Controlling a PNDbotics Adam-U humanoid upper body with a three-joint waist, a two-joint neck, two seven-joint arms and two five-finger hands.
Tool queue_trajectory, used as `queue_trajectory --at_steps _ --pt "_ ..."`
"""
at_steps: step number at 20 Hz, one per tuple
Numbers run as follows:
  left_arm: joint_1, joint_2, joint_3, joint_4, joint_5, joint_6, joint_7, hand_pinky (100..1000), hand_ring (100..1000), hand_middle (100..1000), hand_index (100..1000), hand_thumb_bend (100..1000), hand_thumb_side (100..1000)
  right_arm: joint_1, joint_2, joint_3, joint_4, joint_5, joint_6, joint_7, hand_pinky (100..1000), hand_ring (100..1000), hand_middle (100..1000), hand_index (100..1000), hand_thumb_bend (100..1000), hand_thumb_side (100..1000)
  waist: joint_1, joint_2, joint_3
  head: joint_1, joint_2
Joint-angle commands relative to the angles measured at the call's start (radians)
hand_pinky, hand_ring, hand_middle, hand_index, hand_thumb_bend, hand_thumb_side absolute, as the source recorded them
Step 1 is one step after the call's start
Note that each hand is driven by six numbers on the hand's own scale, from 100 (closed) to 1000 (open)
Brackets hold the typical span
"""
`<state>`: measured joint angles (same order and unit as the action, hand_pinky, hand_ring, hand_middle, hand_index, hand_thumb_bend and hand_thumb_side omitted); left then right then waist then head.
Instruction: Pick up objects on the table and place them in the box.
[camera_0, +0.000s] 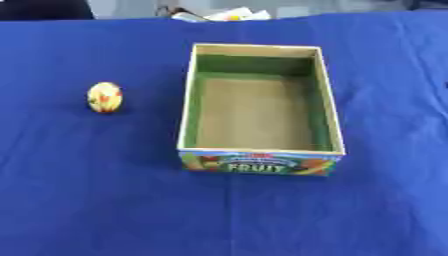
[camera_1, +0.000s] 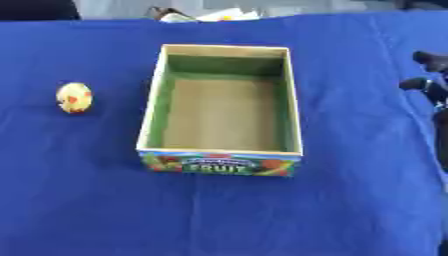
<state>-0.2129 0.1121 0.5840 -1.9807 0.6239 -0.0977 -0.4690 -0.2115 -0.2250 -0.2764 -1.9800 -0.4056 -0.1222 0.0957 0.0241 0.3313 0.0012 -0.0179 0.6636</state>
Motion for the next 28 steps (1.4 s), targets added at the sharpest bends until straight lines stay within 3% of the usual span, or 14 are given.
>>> queue_trajectory --at_steps 1,4,6,7,8,9,14,18,22,24,28 --pt "-0.003 0.015 0.007 -0.019 0.001 -0.010 0.000 642 487 520 783 100 977 -0.011 -0.019 -0.003 -0.020 0.012 -0.001 0.003 540 758 508 861 100 996 0.004 -0.012 0.001 -0.004 0.001" --pt "0.007 0.059 0.007 -0.019 -0.002 -0.041 0.008 639 491 535 788 100 935 -0.010 -0.021 -0.003 -0.020 0.018 0.001 0.004 540 759 507 861 100 996 0.009 -0.009 0.002 -0.001 -0.003" --pt "0.019 0.150 0.005 -0.019 -0.002 -0.109 0.026 627 499 545 795 100 851 -0.008 -0.027 -0.003 -0.020 0.020 -0.001 0.004 541 759 507 861 100 996 0.014 -0.011 0.004 -0.002 -0.001" --pt "0.026 0.201 0.006 -0.019 -0.010 -0.157 0.038 622 504 551 800 100 983 -0.006 -0.029 -0.003 -0.020 0.021 -0.001 0.004 541 759 507 861 100 997 0.017 -0.012 0.006 -0.003 0.001" --pt "0.033 0.253 0.007 -0.011 -0.026 -0.214 0.052 618 508 556 804 100 789 -0.005 -0.032 -0.003 -0.020 0.022 -0.001 0.003 541 759 507 861 100 995 0.020 -0.012 0.007 -0.004 0.002" --pt "0.040 0.303 0.007 0.006 -0.044 -0.272 0.066 609 515 565 815 100 744 -0.004 -0.033 -0.003 -0.020 0.024 -0.001 0.003 541 759 507 861 100 995 0.023 -0.013 0.009 -0.007 0.003" --pt "0.068 0.555 -0.026 0.192 -0.176 -0.601 0.116 594 539 592 847 100 648 0.000 -0.042 -0.004 -0.020 0.024 -0.005 0.001 541 759 508 860 100 999 0.028 -0.017 0.006 -0.017 0.008" --pt "0.061 0.707 -0.066 0.365 -0.267 -0.779 0.149 596 567 613 866 100 641 0.003 -0.048 -0.003 -0.020 0.018 -0.010 0.000 541 758 508 859 100 1000 0.028 -0.022 0.006 -0.018 0.009" --pt "0.023 0.836 -0.119 0.491 -0.389 -0.808 0.170 592 594 636 883 100 672 0.008 -0.052 -0.001 -0.020 0.012 -0.014 0.001 541 758 508 858 100 1000 0.027 -0.028 0.005 -0.019 0.011" --pt "-0.004 0.882 -0.150 0.545 -0.458 -0.809 0.182 558 596 637 883 100 694 0.009 -0.054 0.000 -0.020 0.009 -0.015 0.001 541 757 508 857 100 1000 0.026 -0.031 0.003 -0.019 0.014" --pt "-0.070 0.952 -0.228 0.660 -0.621 -0.809 0.187 575 617 647 896 100 735 0.009 -0.059 0.002 -0.020 -0.006 -0.022 0.001 541 755 508 855 100 1000 0.022 -0.039 -0.011 -0.008 0.018"
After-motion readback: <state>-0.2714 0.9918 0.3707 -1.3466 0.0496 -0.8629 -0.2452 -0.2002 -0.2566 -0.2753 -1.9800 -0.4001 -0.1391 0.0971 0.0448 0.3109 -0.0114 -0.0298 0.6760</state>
